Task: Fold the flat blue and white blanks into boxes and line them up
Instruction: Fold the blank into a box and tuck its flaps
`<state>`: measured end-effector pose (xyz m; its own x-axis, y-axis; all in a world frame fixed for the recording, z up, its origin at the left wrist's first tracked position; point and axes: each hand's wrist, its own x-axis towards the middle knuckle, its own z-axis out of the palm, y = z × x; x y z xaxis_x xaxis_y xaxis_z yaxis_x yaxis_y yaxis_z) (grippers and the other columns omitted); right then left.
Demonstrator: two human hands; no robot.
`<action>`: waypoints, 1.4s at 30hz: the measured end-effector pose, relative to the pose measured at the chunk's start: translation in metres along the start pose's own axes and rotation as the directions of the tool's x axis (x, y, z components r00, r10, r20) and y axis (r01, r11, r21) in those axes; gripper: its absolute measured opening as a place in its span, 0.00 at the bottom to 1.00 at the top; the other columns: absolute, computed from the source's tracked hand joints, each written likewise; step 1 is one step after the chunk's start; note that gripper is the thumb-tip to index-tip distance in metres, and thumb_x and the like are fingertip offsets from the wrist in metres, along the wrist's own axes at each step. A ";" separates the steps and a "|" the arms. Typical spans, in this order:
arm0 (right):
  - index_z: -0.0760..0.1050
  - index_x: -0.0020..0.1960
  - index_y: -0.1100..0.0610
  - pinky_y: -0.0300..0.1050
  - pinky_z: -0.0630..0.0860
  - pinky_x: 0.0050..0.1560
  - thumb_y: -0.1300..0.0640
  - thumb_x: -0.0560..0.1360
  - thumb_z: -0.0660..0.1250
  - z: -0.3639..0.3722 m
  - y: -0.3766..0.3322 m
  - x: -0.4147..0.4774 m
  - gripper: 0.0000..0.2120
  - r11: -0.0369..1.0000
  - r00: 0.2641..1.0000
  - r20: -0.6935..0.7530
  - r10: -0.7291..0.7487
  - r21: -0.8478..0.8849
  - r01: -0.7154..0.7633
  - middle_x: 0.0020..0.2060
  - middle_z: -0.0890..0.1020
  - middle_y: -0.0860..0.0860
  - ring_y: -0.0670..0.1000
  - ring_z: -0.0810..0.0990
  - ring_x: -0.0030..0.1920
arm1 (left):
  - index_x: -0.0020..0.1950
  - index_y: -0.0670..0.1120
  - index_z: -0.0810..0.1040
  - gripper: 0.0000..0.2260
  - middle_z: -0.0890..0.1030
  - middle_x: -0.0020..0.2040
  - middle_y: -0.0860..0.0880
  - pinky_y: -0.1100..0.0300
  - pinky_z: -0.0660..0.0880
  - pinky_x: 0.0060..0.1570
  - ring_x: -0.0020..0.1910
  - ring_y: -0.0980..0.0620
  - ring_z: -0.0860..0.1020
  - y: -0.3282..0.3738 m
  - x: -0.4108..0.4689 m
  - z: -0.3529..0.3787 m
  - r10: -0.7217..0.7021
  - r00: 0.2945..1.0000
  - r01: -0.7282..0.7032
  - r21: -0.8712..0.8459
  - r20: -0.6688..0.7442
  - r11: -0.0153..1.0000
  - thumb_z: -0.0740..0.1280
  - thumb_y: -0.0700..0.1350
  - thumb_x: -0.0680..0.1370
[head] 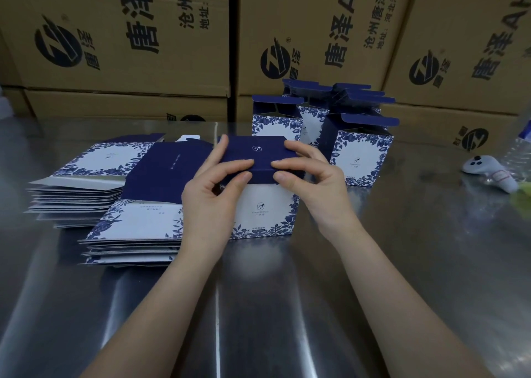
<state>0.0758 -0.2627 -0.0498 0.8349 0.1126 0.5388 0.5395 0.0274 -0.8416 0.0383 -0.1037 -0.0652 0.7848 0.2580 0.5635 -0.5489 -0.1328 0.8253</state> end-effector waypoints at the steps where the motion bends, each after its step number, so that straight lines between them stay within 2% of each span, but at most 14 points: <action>1: 0.83 0.45 0.51 0.37 0.75 0.57 0.68 0.68 0.74 0.000 0.001 0.000 0.13 1.000 1.000 0.006 0.007 0.000 -0.007 0.63 0.75 0.51 0.45 0.73 0.65 | 0.50 0.55 0.83 0.12 0.73 0.71 0.57 0.70 0.70 0.63 0.67 0.69 0.70 0.000 0.000 0.000 -0.006 1.000 0.006 0.005 0.002 1.000 0.70 0.37 0.77; 4: 0.83 0.44 0.51 0.44 0.76 0.60 0.67 0.68 0.75 0.002 0.004 0.001 0.12 0.999 0.999 -0.015 0.030 0.022 -0.030 0.63 0.76 0.50 0.45 0.75 0.63 | 0.49 0.57 0.83 0.12 0.75 0.68 0.58 0.61 0.69 0.68 0.68 0.65 0.71 0.000 0.002 0.000 -0.013 1.000 0.013 0.045 -0.011 0.999 0.70 0.38 0.77; 8: 0.83 0.41 0.49 0.47 0.74 0.62 0.67 0.68 0.75 0.004 0.005 0.002 0.12 0.999 0.998 -0.059 0.034 0.006 -0.034 0.60 0.77 0.48 0.44 0.75 0.62 | 0.46 0.59 0.82 0.14 0.77 0.66 0.58 0.73 0.67 0.61 0.67 0.64 0.72 0.001 0.003 0.001 -0.005 0.999 0.008 0.082 -0.039 0.997 0.70 0.38 0.77; 10: 0.83 0.40 0.49 0.49 0.74 0.62 0.67 0.68 0.75 0.005 0.005 0.002 0.12 0.999 0.997 -0.068 0.032 -0.009 -0.033 0.59 0.78 0.48 0.44 0.75 0.62 | 0.46 0.59 0.82 0.14 0.78 0.65 0.57 0.74 0.67 0.59 0.67 0.63 0.73 0.001 0.003 0.002 0.001 0.999 0.003 0.096 -0.046 0.995 0.70 0.37 0.77; 16: 0.83 0.42 0.51 0.38 0.75 0.57 0.67 0.68 0.75 0.005 0.006 0.002 0.11 1.000 0.999 -0.043 0.012 -0.007 -0.013 0.60 0.76 0.50 0.39 0.75 0.58 | 0.46 0.59 0.82 0.14 0.77 0.66 0.57 0.77 0.66 0.55 0.67 0.63 0.72 0.002 0.003 0.002 0.000 0.999 0.004 0.116 -0.040 0.993 0.70 0.38 0.77; 20: 0.82 0.43 0.47 0.42 0.74 0.61 0.65 0.68 0.76 0.009 0.008 0.000 0.13 1.000 1.000 -0.030 0.007 -0.016 -0.008 0.60 0.73 0.49 0.41 0.74 0.61 | 0.51 0.61 0.82 0.13 0.74 0.68 0.60 0.77 0.66 0.57 0.67 0.67 0.69 0.003 0.001 0.001 -0.017 1.000 0.017 0.087 0.000 0.996 0.71 0.41 0.77; 22: 0.82 0.42 0.45 0.39 0.72 0.62 0.64 0.68 0.76 0.013 0.009 0.000 0.13 0.999 0.999 -0.050 -0.007 -0.041 0.005 0.60 0.73 0.49 0.39 0.73 0.61 | 0.52 0.61 0.82 0.11 0.73 0.68 0.60 0.75 0.67 0.58 0.67 0.67 0.69 0.003 0.000 0.003 -0.020 1.000 0.019 0.084 0.015 0.996 0.72 0.43 0.77; 26: 0.82 0.40 0.46 0.27 0.69 0.53 0.65 0.67 0.76 0.016 0.009 0.001 0.13 0.999 0.995 -0.099 -0.017 -0.041 0.013 0.59 0.74 0.50 0.32 0.73 0.56 | 0.48 0.59 0.83 0.11 0.74 0.66 0.57 0.78 0.66 0.51 0.63 0.68 0.70 0.003 0.000 0.009 -0.016 0.999 0.019 0.107 -0.030 0.994 0.72 0.41 0.77; 30: 0.82 0.39 0.48 0.25 0.68 0.51 0.66 0.66 0.76 0.018 0.009 0.002 0.13 0.999 0.993 -0.114 -0.026 -0.038 0.022 0.58 0.74 0.50 0.30 0.73 0.53 | 0.45 0.59 0.82 0.12 0.75 0.64 0.57 0.77 0.66 0.49 0.61 0.69 0.70 0.003 0.001 0.012 -0.006 0.998 0.012 0.108 -0.060 0.994 0.72 0.40 0.76; 35: 0.82 0.40 0.47 0.29 0.70 0.56 0.65 0.67 0.76 0.016 0.010 0.002 0.13 0.999 0.996 -0.091 -0.025 -0.039 0.022 0.58 0.74 0.49 0.33 0.73 0.56 | 0.46 0.59 0.82 0.12 0.75 0.64 0.57 0.78 0.66 0.50 0.62 0.67 0.71 0.003 0.001 0.011 -0.014 0.998 0.021 0.108 -0.060 0.994 0.72 0.40 0.77; 39: 0.82 0.43 0.45 0.41 0.72 0.63 0.63 0.71 0.74 0.009 0.009 0.000 0.12 1.000 1.000 -0.004 -0.010 -0.018 0.010 0.60 0.73 0.47 0.40 0.73 0.62 | 0.52 0.56 0.82 0.11 0.73 0.66 0.57 0.79 0.66 0.51 0.62 0.71 0.69 0.002 0.000 0.008 -0.006 1.000 0.008 0.098 -0.012 0.995 0.69 0.40 0.79; 42: 0.83 0.43 0.43 0.49 0.72 0.65 0.61 0.70 0.73 0.010 0.008 -0.001 0.12 1.000 1.000 -0.011 -0.002 -0.009 0.002 0.59 0.73 0.46 0.43 0.73 0.63 | 0.53 0.54 0.79 0.11 0.74 0.66 0.58 0.80 0.64 0.50 0.61 0.74 0.69 0.002 -0.001 0.007 0.014 1.000 -0.013 0.097 -0.010 0.995 0.67 0.38 0.79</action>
<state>0.0786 -0.2525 -0.0576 0.8350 0.1014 0.5408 0.5419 0.0186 -0.8402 0.0389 -0.1109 -0.0638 0.7739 0.2660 0.5748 -0.5286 -0.2285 0.8175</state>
